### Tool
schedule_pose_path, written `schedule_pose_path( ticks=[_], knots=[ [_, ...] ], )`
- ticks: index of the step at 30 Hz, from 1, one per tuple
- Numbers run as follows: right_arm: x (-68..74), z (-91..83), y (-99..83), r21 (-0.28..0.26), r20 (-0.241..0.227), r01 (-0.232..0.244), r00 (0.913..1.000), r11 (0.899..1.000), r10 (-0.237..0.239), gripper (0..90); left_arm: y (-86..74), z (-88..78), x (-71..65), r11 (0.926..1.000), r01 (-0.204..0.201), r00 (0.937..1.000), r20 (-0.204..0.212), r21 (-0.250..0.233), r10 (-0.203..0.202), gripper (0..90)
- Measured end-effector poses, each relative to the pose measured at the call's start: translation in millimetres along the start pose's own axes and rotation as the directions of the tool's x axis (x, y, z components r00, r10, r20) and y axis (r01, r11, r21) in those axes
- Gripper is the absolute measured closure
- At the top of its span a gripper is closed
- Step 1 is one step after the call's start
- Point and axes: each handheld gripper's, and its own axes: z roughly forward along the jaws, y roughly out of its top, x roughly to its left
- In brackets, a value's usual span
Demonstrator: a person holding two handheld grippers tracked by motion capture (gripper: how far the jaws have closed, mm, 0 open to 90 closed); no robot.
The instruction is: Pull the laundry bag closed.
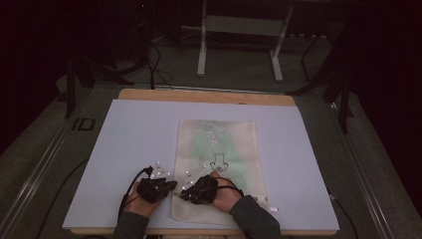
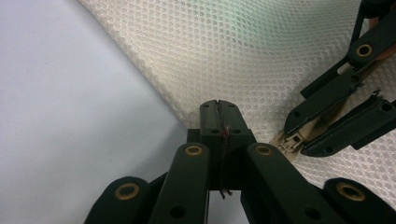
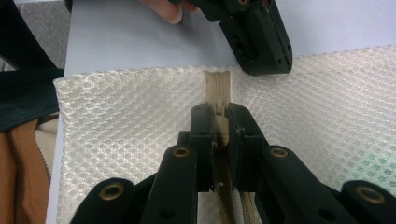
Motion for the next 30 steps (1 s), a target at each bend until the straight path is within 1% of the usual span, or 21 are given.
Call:
schedule_pose_path(
  ticks=[5,7,12,15,19,21,25,26,27,29,30],
  knots=[
    [1.9,-1.3,-0.1,0.010,0.015,0.012,0.9998,1.000,-0.012,82.3,-0.2,0.1,0.0,1.0000,0.005,1.0000,0.001,-0.003,-0.005,89.4],
    [2.1,-2.1,-0.7,0.016,0.019,0.017,0.9997,1.000,-0.018,82.3,0.4,0.1,-1.1,1.0000,-0.006,0.9999,-0.008,0.002,0.006,89.5],
    [4.8,-4.3,1.1,0.051,0.034,0.046,0.9983,0.998,-0.048,82.3,0.3,-0.1,-1.7,1.0000,-0.008,0.9999,-0.012,0.004,0.008,89.4],
    [4.2,-6.3,-1.4,0.052,0.034,0.040,0.9986,0.998,-0.042,82.3,0.5,0.0,-1.9,1.0000,-0.004,0.9999,-0.013,0.003,0.004,89.4],
    [3.6,-7.2,-2.7,0.050,0.029,0.040,0.9987,0.998,-0.042,82.3,1.1,0.2,-3.7,0.9999,-0.015,0.9996,-0.024,0.007,0.015,89.4],
    [4.3,-8.7,-2.9,0.064,0.034,0.051,0.9980,0.997,-0.053,82.3,0.6,0.0,-2.3,0.9999,-0.009,0.9998,-0.015,0.005,0.009,89.5],
    [3.5,-12.4,-6.3,0.072,0.032,0.046,0.9983,0.996,-0.049,82.3,0.8,0.0,-2.2,1.0000,-0.006,0.9999,-0.014,0.007,0.007,89.4],
    [3.3,-12.7,-7.3,0.068,0.030,0.041,0.9986,0.997,-0.043,82.3,1.2,0.1,-3.0,0.9999,-0.009,0.9998,-0.018,0.007,0.009,89.4],
    [2.9,-12.8,-7.8,0.066,0.031,0.040,0.9986,0.997,-0.042,82.2,1.9,0.0,-4.3,0.9997,-0.020,0.9994,-0.029,0.013,0.020,89.4],
    [2.9,-12.6,-7.7,0.065,0.030,0.037,0.9988,0.997,-0.039,82.3,3.7,0.0,-9.5,0.9987,-0.045,0.9971,-0.060,0.026,0.046,89.3],
    [3.0,-12.5,-7.4,0.067,0.029,0.037,0.9988,0.997,-0.039,82.3,4.2,-0.3,-10.5,0.9986,-0.046,0.9968,-0.064,0.028,0.048,89.2]
  ],
)
